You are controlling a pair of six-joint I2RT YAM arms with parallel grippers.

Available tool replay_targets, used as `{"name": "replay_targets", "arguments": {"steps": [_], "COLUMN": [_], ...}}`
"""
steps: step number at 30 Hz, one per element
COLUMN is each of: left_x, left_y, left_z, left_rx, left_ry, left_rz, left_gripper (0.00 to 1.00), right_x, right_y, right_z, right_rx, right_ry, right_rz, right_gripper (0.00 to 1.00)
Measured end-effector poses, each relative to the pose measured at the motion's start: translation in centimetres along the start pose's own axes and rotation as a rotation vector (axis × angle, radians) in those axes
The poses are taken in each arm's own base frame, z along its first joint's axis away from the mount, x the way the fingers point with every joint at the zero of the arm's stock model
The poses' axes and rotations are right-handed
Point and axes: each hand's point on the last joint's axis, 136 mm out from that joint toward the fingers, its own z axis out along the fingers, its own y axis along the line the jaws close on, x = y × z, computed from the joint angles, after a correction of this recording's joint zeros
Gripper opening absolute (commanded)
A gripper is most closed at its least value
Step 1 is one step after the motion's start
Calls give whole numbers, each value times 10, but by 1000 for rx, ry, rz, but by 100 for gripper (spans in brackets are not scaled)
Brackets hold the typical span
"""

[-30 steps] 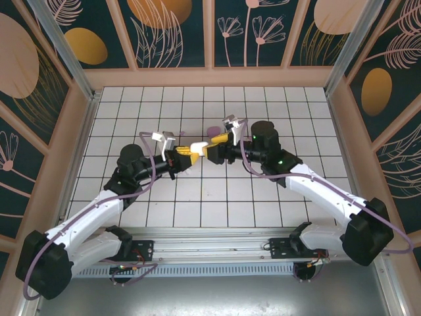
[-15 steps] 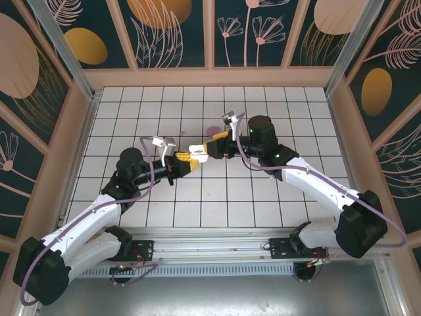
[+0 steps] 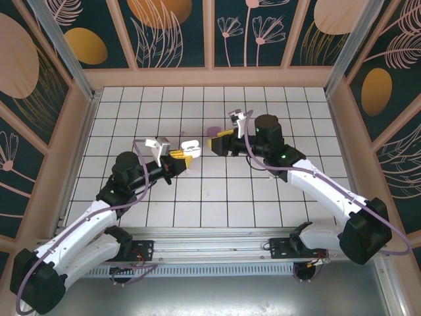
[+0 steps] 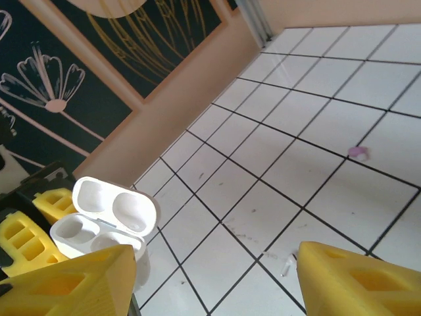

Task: Insert wireless bluetooth earbuds into charging case

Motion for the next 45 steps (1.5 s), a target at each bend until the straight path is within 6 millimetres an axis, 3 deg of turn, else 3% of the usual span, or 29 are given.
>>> {"name": "replay_targets", "arguments": {"steps": [5,9,12,18,26,32,45], "left_x": [-3,-6,-8,-10,-5,-4,-5], "left_y": [10,16,19,23,27,28,26], "left_z": [-10,-25,-36,-52,-58,-59,-60], "left_rx": [-89,-168,-219,-289,-324,-325,-322], "left_ry": [-17,-31,-42,-58,-41,-35,-40], "left_rz": [22,55,75,97,112,113,114], "left_gripper": [0,0,0,0,0,0,0], "right_x": [7,21,46,103,147,167,180], "right_y": [-24,-51,-66,-72,-70,-78,-92], "right_z": [7,32,58,106,149,155,164], "right_rx": [107,193,254,310,346,383,473], "right_ry": [31,109,201,367,487,529,560], "right_rz": [95,167,215,314,390,436,470], "right_gripper": [59,58,57,54,53,50,46]}}
